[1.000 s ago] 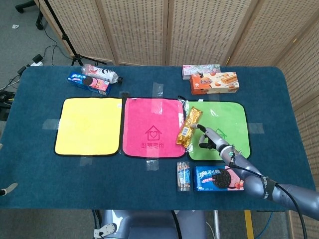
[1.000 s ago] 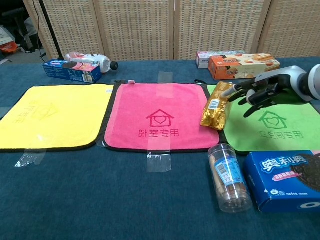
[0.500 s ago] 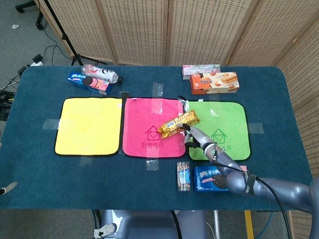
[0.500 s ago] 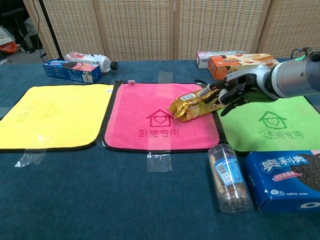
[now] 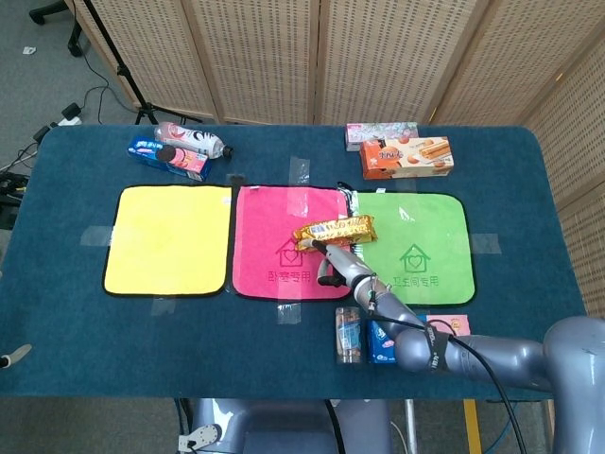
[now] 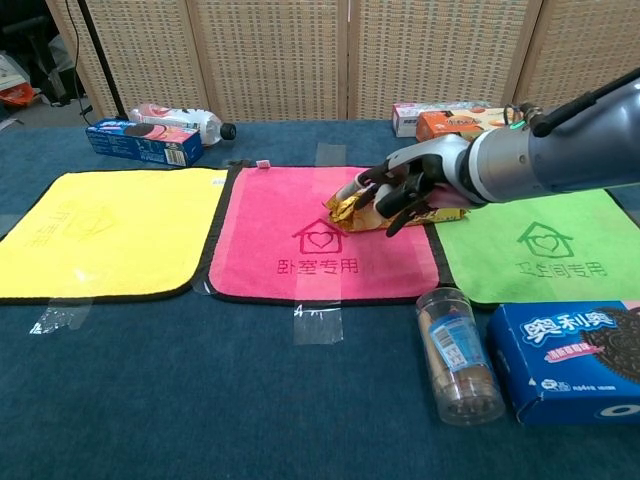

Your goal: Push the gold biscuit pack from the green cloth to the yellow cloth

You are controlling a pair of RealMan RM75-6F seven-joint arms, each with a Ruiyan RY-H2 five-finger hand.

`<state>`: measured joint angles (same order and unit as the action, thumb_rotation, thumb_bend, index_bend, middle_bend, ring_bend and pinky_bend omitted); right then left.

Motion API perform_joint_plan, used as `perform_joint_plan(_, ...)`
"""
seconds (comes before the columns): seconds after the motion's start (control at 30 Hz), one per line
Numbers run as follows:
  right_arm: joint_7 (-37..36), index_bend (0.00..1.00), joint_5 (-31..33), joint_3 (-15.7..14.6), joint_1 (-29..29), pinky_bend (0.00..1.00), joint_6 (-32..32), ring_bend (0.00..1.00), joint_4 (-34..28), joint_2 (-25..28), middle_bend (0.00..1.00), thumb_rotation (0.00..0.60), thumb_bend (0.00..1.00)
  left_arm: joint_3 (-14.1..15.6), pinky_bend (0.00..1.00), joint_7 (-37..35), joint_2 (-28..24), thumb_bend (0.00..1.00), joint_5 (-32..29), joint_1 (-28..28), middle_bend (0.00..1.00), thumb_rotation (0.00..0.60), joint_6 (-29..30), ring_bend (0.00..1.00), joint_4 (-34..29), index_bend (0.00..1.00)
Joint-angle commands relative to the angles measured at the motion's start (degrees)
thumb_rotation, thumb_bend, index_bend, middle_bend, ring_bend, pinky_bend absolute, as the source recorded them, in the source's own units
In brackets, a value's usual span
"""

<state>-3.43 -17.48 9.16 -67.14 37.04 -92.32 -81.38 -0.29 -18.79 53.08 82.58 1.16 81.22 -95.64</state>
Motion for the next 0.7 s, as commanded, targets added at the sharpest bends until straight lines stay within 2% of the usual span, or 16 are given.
perform_joint_plan(0.03, 1.3, 0.1, -0.7, 0.8, 0.1, 0.17, 2.4, 0.0, -4.0, 2.7, 0.09, 0.6, 1.0, -0.1, 0.0, -0.3, 0.0, 0.06, -0.3, 0.0, 0.0, 0.6, -0.2, 0.0, 0.3, 0.0)
perform_joint_plan(0.13, 1.7, 0.1, -3.2, 1.8, 1.8, 0.17, 5.0, 0.0, -8.5, 7.4, 0.09, 0.6, 1.0, 0.0, 0.0, -0.4, 0.1, 0.06, -0.4, 0.1, 0.0, 0.6, -0.7, 0.0, 0.6, 0.0)
perform_joint_plan(0.33, 1.5, 0.1, -6.8, 1.8, 5.6, 0.17, 8.1, 0.0, -10.0, 13.4, 0.09, 0.6, 1.0, 0.2, 0.0, -0.3, 0.2, 0.06, 0.2, -0.3, 0.0, 0.6, 0.2, 0.0, 0.4, 0.0)
perform_joint_plan(0.5, -0.5, 0.1, -6.9, 0.7, 9.3, 0.17, 7.3, 0.0, -3.7, 13.6, 0.09, 0.6, 1.0, 0.5, 0.0, 0.6, 0.3, 0.06, 0.9, -0.4, 0.0, 0.6, 0.5, 0.0, 0.0, 0.0)
perform_joint_plan(0.7, -3.8, 0.1, -5.4, 0.0, 11.9, 0.17, 1.3, 0.0, 7.0, 8.8, 0.09, 0.6, 1.0, 0.4, 0.0, 1.5, 0.4, 0.06, 1.1, -0.2, 0.0, 0.6, 0.4, 0.0, -0.5, 0.0)
